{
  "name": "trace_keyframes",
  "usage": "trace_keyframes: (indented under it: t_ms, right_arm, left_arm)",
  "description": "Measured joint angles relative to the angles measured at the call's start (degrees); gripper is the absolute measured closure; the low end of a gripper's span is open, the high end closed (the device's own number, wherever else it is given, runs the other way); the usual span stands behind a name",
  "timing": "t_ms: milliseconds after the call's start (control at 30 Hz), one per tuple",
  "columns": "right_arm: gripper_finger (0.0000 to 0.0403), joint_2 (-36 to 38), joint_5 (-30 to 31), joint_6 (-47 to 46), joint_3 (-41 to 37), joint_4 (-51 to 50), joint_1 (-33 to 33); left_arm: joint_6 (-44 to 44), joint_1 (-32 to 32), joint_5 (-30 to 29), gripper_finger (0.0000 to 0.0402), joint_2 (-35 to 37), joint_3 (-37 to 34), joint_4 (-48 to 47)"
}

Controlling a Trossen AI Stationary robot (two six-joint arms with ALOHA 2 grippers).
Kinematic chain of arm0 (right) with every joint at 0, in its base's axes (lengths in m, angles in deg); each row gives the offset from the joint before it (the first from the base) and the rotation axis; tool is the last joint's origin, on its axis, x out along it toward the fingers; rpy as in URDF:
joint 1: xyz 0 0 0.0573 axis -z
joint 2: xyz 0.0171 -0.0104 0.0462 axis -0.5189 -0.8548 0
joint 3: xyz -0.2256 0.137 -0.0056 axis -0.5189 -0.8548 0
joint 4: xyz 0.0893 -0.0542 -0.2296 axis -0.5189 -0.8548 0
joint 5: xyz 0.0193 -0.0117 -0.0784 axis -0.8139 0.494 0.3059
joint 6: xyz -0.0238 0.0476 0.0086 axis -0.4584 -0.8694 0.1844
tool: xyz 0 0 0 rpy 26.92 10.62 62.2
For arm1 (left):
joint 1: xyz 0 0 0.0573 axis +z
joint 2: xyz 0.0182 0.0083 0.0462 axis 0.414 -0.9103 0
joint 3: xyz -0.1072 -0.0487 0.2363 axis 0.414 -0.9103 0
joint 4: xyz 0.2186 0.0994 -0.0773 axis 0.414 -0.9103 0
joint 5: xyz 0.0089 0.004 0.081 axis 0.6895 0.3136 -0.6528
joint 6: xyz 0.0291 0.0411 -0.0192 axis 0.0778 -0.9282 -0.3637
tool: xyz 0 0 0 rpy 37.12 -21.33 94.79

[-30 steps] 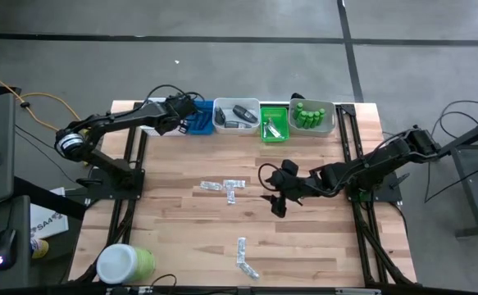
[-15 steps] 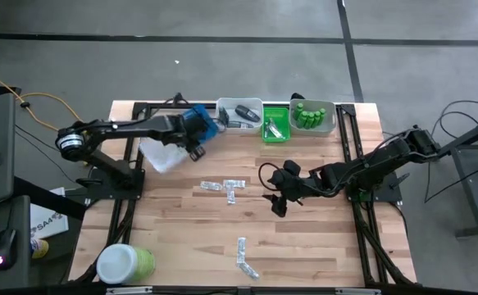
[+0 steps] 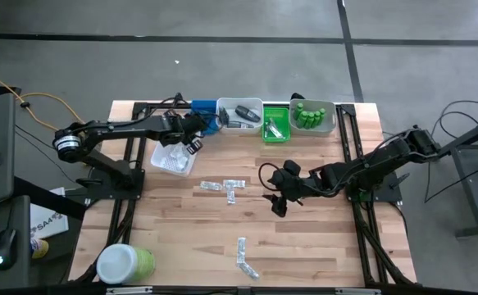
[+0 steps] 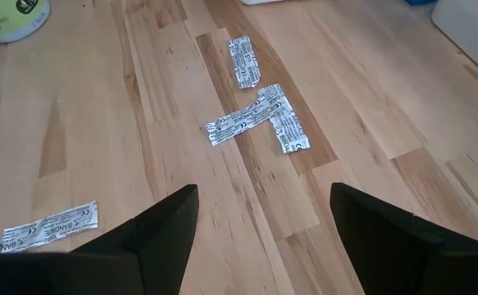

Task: Pick & Place Travel size toiletries
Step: Put the bandage pack into the left white bin

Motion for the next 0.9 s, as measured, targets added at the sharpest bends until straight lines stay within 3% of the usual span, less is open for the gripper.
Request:
trace_keyframes:
  t_ms: [167, 300, 600, 900]
  right_arm:
    - [0.0133, 0.0, -0.02, 0.0, 0.0, 0.0, 0.0]
    - [0.0133, 0.0, -0.02, -0.01, 0.0, 0.0, 0.0]
    - [0.0133, 0.0, -0.04, -0.23, 0.0, 0.0, 0.0]
    - [0.0133, 0.0, -0.04, -0.23, 0.0, 0.01, 0.0]
  left_arm:
    - [1.56, 0.07, -0.15, 0.027, 2.17, -0.02, -2.95]
    - [1.45, 0.05, 3.44, 0.027, 5.28, 0.0, -4.17]
    - [-5.99, -1.85, 30.95, 0.027, 8.43, 0.0, -6.47]
    - [-5.75, -15.09, 30.02, 0.027, 8.41, 0.0, -5.16]
